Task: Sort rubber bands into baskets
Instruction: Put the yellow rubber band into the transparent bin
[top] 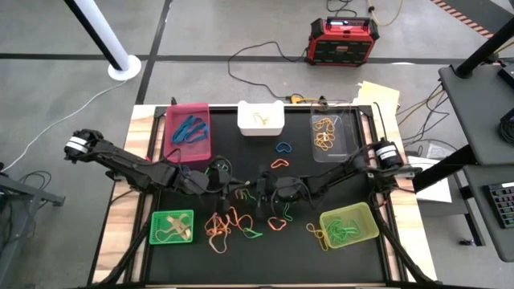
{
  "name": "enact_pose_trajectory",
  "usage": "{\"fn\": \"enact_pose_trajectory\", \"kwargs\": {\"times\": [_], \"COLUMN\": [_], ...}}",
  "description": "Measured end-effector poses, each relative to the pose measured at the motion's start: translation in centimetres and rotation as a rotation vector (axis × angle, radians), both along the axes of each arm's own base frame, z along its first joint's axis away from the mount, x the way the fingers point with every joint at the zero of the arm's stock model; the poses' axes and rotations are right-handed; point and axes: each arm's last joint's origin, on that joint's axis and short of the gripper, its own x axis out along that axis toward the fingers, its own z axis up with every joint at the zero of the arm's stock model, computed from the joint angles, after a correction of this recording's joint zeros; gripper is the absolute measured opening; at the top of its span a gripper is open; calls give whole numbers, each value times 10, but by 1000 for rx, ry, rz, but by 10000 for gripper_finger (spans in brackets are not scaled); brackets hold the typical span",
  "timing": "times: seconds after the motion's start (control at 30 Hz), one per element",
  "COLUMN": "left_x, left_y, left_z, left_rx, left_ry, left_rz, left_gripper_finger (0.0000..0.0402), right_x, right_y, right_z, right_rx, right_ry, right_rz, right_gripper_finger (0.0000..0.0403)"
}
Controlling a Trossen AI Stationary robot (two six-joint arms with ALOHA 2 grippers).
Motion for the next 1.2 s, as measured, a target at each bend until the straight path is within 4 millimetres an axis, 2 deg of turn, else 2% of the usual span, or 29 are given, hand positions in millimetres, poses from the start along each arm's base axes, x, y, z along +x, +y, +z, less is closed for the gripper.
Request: {"fn": "enact_pose_trajectory", "kwargs": {"times": [0.17, 0.3, 0.4, 0.53, 0.6, 0.7, 1.03, 1.2], "left_x": [3, 4, 4, 3, 3, 3, -1, -9], "left_y": [0, 0, 0, 1, 2, 2, 4, 7], "left_z": [2, 3, 4, 4, 4, 4, 11, 17], "left_rx": [7, 7, 5, 15, 19, 20, 45, 67], "left_ry": [-6, -11, -19, -27, -24, -24, -46, -42], "left_rz": [37, 42, 49, 91, 92, 91, 132, 126], "left_gripper_finger": [0, 0, 0, 9, 21, 46, 166, 203], "right_x": [9, 19, 23, 25, 23, 20, 6, -10], "right_y": [-5, -3, -3, -3, -3, -4, -8, -17], "right_z": [-3, -9, -11, -10, -9, -4, 21, 32], "right_rx": [4, -14, -17, -27, -46, -39, -50, -100], "right_ry": [-81, -91, -95, -95, -72, -50, 33, 219], "right_rz": [-31, -33, -39, -40, -36, -34, -43, -149], "right_gripper_finger": [264, 247, 190, 62, 25, 12, 9, 9]}}
